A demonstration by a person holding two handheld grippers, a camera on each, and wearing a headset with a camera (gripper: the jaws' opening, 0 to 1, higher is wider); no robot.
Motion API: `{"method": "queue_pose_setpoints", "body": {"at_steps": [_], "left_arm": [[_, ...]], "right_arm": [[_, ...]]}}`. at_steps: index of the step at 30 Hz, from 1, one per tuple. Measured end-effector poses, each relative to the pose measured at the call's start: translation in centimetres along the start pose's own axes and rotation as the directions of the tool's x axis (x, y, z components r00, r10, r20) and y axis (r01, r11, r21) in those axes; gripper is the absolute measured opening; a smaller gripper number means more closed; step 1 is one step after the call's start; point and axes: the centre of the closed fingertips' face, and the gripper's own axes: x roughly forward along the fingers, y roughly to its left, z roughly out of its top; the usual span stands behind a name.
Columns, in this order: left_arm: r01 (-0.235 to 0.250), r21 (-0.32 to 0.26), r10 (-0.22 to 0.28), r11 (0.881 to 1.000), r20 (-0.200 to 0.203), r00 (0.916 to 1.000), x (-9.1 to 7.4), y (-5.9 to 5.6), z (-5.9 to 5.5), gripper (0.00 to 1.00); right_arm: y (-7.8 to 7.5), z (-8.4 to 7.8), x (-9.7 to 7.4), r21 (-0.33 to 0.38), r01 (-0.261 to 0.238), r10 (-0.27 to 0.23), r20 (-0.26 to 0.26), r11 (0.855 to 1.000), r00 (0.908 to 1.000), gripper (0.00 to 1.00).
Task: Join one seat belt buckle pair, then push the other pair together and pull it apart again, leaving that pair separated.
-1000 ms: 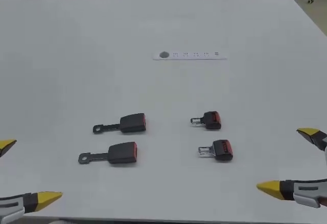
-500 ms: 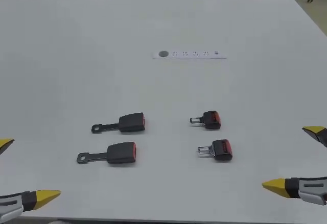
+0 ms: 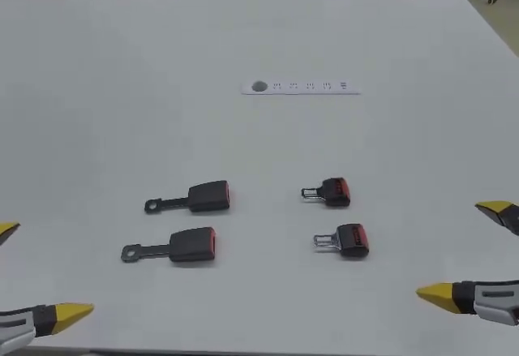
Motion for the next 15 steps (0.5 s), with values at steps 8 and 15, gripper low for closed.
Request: {"method": "queue_pose_setpoints", "body": {"at_steps": [8, 15], "left_arm": [[0.038, 0.035, -0.038, 0.999, -0.028, 0.9989, 0.28, -0.59, 0.10, 1.00], [0.086, 0.073, -0.077, 0.994, -0.119, 0.9899, 0.88, -0.80, -0.34, 0.92]], "right_arm": [[0.32, 0.64, 0.24, -0.050, -0.028, 0.028, -0.005, 0.998, 0.9996, 0.85], [0.76, 0.76, 0.72, -0.065, -0.066, 0.065, -0.024, 0.996, 0.9976, 0.82]]}}
